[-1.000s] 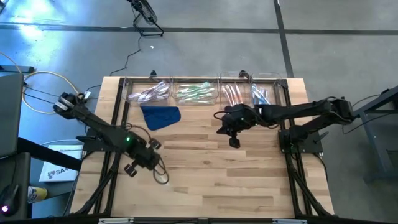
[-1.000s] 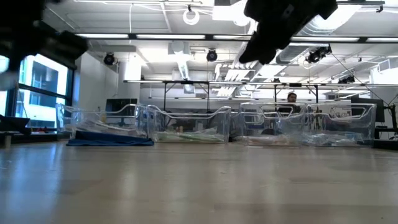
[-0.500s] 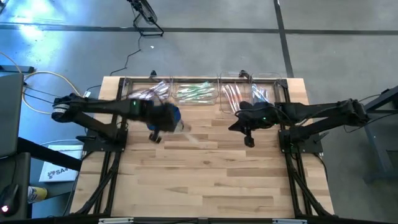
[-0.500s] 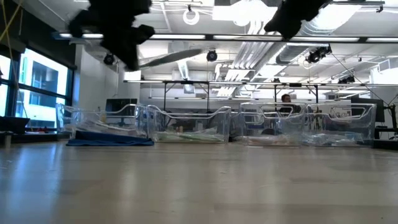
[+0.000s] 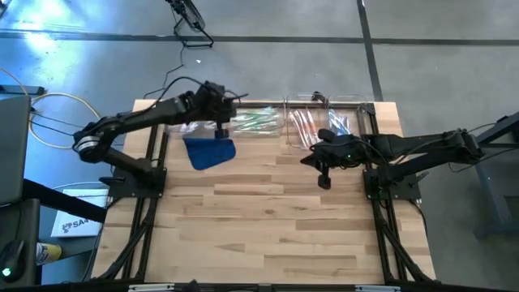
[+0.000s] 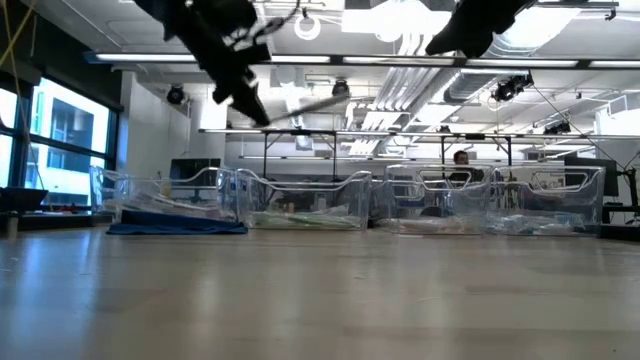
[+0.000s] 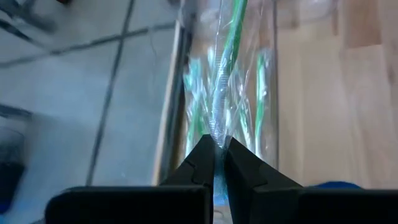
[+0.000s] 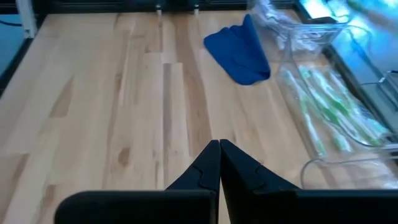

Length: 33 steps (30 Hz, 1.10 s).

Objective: Pick & Place Toothbrushes
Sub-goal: Put the green toothbrush into the middle left transparent bin

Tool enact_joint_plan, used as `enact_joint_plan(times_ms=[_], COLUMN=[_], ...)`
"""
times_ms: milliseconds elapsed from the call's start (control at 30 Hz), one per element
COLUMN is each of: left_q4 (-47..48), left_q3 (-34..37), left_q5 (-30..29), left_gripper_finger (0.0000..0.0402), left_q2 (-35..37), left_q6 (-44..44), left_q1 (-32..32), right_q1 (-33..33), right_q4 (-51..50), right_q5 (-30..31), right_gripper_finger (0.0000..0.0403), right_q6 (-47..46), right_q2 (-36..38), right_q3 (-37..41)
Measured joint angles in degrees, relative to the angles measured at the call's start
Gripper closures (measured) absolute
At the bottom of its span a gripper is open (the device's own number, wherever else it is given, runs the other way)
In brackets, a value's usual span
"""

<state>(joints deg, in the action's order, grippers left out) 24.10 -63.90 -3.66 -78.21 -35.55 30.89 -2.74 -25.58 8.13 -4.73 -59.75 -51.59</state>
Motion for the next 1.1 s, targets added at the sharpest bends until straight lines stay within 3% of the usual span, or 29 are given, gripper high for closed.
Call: enact_joint_plan(times_ms=[267, 467, 600, 800, 1100], left_q4=[-0.70, 5.56, 9.69, 9.58, 8.76], left_q3=[-2.44, -9.92, -13.57, -14.49, -14.51], left_q5=[5.88, 5.62, 1.78, 0.50, 0.43], left_gripper_finger=[0.0394, 0.0394, 0.0394, 0.0394, 0.0312], left_q2=[-8.96, -15.47, -18.79, -20.95, -21.03], left_q6=[-0.22, -1.40, 0.02, 2.11, 3.00], left_q1=[5.22, 6.32, 6.28, 6.65, 6.98], right_q1=[0.17, 0.17, 0.17, 0.17, 0.17], right_q4=[0.02, 0.49, 0.48, 0.48, 0.42], right_q5=[0.97, 0.97, 0.97, 0.96, 0.95], right_gripper_finger=[0.0400, 0.0400, 0.0400, 0.0400, 0.0400], right_q6=[0.01, 0.01, -0.01, -0.02, -0.01], right_q2=[0.00, -0.02, -0.02, -0.02, -0.02], right_q3=[0.00, 0.00, 0.00, 0.00, 0.00])
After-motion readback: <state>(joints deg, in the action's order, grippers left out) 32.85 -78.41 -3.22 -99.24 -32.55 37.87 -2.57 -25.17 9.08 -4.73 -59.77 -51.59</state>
